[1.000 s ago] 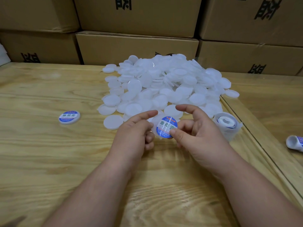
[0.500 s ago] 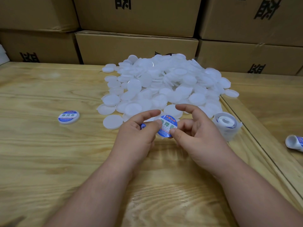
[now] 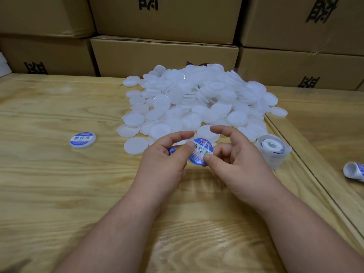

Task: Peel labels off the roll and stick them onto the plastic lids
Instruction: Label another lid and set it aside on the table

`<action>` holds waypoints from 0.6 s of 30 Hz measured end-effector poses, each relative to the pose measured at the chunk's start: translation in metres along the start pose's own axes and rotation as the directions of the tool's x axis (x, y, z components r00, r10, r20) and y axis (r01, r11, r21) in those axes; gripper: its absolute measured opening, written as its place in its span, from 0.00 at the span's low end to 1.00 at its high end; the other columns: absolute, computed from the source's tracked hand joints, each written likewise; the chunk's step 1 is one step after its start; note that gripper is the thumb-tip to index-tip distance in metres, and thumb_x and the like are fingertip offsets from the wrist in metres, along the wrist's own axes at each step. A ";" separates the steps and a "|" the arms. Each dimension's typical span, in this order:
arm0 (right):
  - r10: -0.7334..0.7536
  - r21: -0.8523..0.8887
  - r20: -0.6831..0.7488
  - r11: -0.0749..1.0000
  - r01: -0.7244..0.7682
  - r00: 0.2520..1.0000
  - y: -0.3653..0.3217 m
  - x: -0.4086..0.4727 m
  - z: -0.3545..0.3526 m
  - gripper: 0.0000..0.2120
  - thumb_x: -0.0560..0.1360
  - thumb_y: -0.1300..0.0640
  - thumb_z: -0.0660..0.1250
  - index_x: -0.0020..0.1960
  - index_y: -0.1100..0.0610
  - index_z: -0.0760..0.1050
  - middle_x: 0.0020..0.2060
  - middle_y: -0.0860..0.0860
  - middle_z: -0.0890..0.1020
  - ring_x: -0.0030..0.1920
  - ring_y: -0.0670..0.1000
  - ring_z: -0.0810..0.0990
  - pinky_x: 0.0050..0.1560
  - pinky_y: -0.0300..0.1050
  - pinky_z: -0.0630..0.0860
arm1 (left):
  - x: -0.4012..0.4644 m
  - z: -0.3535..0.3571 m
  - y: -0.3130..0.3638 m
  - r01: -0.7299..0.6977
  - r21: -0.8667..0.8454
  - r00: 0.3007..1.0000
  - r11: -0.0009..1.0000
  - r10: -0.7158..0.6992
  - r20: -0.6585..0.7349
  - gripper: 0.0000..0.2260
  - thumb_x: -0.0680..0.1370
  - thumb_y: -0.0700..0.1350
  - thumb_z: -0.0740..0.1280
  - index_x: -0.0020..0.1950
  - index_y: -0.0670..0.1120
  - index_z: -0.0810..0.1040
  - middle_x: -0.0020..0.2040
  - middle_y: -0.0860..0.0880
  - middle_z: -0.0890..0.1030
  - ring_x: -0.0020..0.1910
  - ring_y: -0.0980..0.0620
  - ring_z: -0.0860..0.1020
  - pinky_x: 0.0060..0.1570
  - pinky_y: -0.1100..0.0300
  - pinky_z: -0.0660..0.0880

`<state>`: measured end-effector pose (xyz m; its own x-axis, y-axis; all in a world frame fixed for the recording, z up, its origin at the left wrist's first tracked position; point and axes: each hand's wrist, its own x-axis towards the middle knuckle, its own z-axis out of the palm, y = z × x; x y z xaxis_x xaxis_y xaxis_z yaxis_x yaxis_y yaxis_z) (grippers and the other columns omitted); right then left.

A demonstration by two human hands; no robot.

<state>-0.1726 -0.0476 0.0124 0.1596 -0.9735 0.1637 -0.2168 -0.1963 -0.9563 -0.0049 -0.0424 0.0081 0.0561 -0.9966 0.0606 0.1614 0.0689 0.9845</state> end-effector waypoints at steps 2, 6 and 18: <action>-0.001 0.001 -0.003 1.000 0.001 1.000 0.000 0.000 0.000 0.24 0.77 0.62 0.71 0.67 0.43 0.70 0.36 0.48 0.83 0.32 0.46 0.76 0.33 0.36 0.72 | 0.000 0.000 0.000 0.002 -0.005 1.000 1.000 -0.002 0.002 0.08 0.78 0.45 0.71 0.52 0.58 0.85 0.25 0.57 0.71 0.24 0.55 0.63 0.27 0.63 0.63; 0.002 -0.006 -0.005 1.000 -0.003 1.000 0.000 0.000 0.000 0.24 0.77 0.62 0.71 0.66 0.42 0.70 0.37 0.50 0.84 0.33 0.46 0.76 0.34 0.37 0.72 | 0.000 0.001 0.000 0.001 -0.019 1.000 1.000 -0.001 0.003 0.09 0.73 0.49 0.71 0.52 0.59 0.85 0.25 0.57 0.71 0.25 0.54 0.63 0.29 0.62 0.62; 0.021 -0.037 -0.092 0.999 -0.024 0.996 -0.002 -0.001 0.002 0.21 0.75 0.58 0.74 0.63 0.43 0.72 0.36 0.48 0.87 0.30 0.43 0.76 0.32 0.32 0.70 | -0.003 0.004 0.001 -0.079 0.052 0.995 0.996 0.082 -0.060 0.07 0.79 0.41 0.71 0.51 0.53 0.84 0.36 0.53 0.86 0.24 0.62 0.74 0.28 0.72 0.69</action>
<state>-0.1703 -0.0464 0.0140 0.0659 -0.9841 0.1652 -0.2557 -0.1766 -0.9505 -0.0087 -0.0392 0.0094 0.1285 -0.9831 0.1307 0.1052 0.1446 0.9839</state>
